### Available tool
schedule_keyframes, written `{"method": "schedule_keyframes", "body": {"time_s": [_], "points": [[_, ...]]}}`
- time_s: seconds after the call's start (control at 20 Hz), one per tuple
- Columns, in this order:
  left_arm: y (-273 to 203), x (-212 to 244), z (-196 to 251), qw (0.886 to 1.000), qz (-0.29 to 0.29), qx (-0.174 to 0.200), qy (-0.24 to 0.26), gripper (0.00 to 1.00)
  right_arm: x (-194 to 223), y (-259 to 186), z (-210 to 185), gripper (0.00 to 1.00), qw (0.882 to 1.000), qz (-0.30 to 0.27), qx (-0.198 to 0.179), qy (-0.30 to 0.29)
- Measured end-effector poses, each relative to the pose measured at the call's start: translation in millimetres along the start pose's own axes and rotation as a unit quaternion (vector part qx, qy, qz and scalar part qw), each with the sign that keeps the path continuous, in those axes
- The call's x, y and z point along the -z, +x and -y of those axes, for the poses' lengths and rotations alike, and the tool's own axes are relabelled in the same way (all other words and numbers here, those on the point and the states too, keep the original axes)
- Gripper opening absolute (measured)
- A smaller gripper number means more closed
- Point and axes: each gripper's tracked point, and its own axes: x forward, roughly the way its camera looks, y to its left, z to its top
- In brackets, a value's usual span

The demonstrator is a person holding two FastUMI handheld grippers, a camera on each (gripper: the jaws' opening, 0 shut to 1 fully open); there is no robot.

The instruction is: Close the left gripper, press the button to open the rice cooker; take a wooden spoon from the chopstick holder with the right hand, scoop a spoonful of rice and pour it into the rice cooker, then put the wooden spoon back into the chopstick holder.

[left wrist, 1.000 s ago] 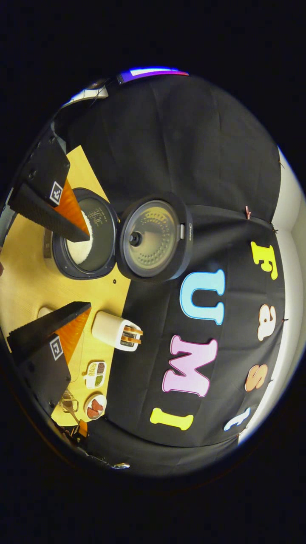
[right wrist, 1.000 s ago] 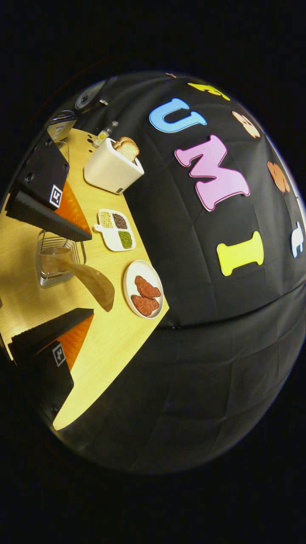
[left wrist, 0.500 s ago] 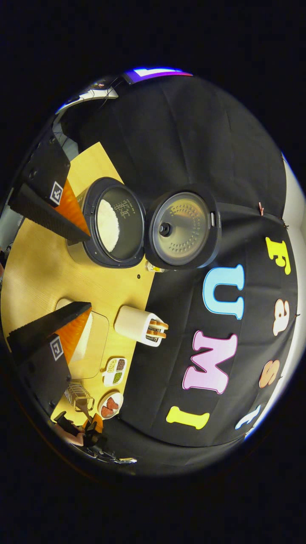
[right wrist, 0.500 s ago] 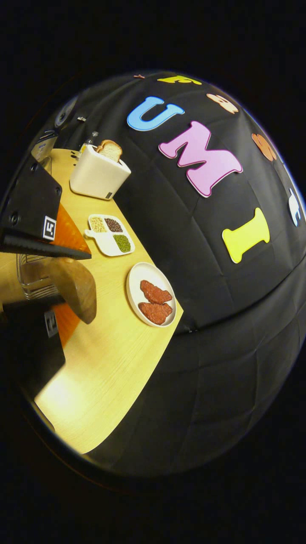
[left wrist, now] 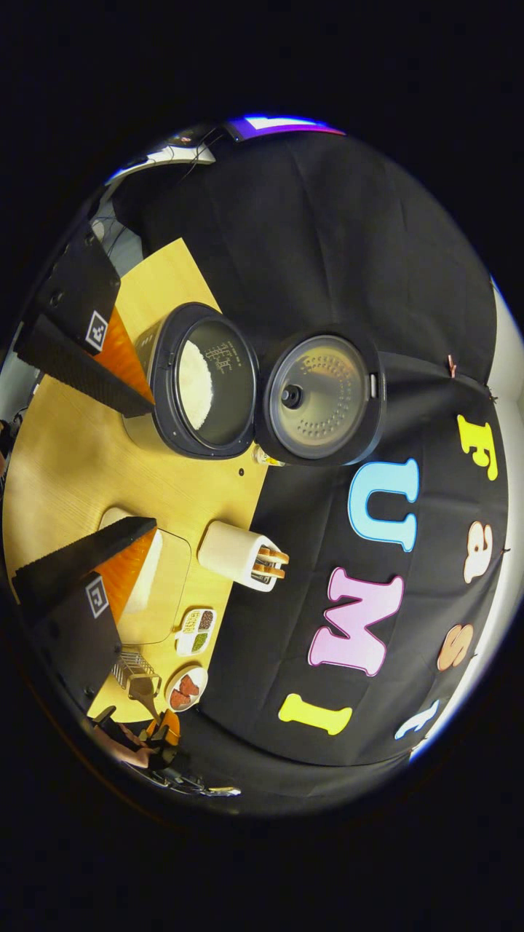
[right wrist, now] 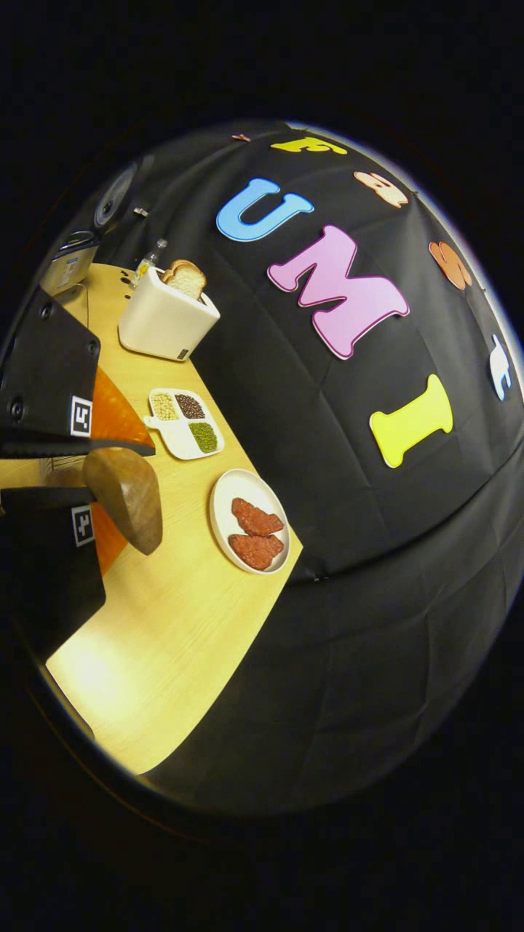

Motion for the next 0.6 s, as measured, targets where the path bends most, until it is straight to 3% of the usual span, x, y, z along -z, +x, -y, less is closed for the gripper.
{"method": "schedule_keyframes", "body": {"time_s": [0.35,0.6], "points": [[2,-6,-25,0.999,0.02,0.021,0.017,0.96,-36,-36,-31,0.19,0.999,0.045,0.01,0.013],[8,-5,-54,0.999,0.023,0.037,0.006,0.96,-30,-62,-82,0.19,0.998,0.057,-0.016,0.0]]}}
